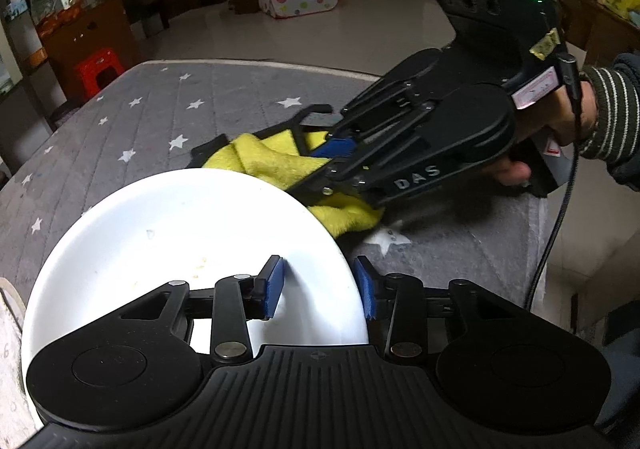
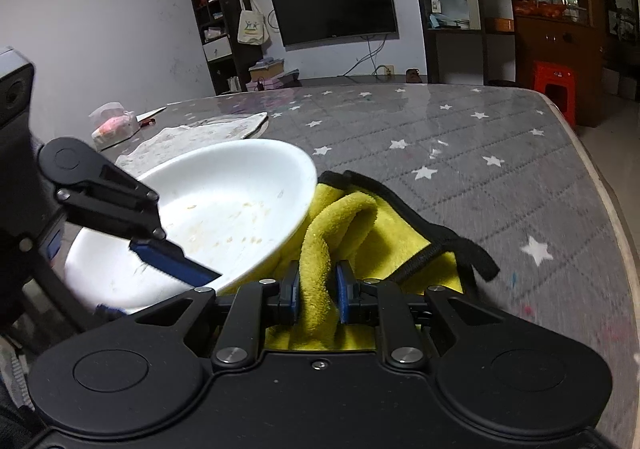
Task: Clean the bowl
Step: 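Keep wiping the bowl interior with the right tool's cloth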
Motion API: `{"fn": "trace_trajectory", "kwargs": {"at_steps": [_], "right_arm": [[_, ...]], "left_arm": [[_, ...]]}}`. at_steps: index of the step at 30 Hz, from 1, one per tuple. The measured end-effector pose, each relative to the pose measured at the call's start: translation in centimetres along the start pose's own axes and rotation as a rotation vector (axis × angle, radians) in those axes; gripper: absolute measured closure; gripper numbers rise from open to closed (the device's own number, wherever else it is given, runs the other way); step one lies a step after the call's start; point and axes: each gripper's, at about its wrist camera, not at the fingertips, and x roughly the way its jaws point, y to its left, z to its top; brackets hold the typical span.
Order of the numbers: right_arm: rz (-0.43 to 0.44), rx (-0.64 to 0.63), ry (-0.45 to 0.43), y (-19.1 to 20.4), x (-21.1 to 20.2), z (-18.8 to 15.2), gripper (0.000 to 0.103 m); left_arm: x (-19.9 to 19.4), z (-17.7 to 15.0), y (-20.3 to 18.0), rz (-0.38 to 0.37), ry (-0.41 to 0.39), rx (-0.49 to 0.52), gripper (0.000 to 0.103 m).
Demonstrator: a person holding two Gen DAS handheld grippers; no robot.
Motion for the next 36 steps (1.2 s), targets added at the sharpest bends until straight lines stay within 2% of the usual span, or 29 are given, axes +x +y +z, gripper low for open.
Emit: {"fn": "trace_trajectory", "kwargs": {"at_steps": [10,16,28,36], "right_arm": [[0.019,-0.015,0.008,1.6,-2.4,-1.6,0.083],[0.028,-0.012,0.005,0.8,-1.0,-0.5,0.084],[0.023,-0.017,-0.003,-1.2,2.5,2.3,0.083],[0.031,-0.007,0.005,-1.7,3.0,2.1,0.083]], "left_arm": [[-0.9,-1.3,0.1,-0.069,0.005,0.048,0.07],[-1.1,-1.8,0.2,-0.09,0.012,0.06,0.071],[-1.4,-2.2,-0.4,-0.086,0.01,0.052,0.071],[-1.8,-2.2,-0.4,-0.086,0.01,0.005,0.07]]}}
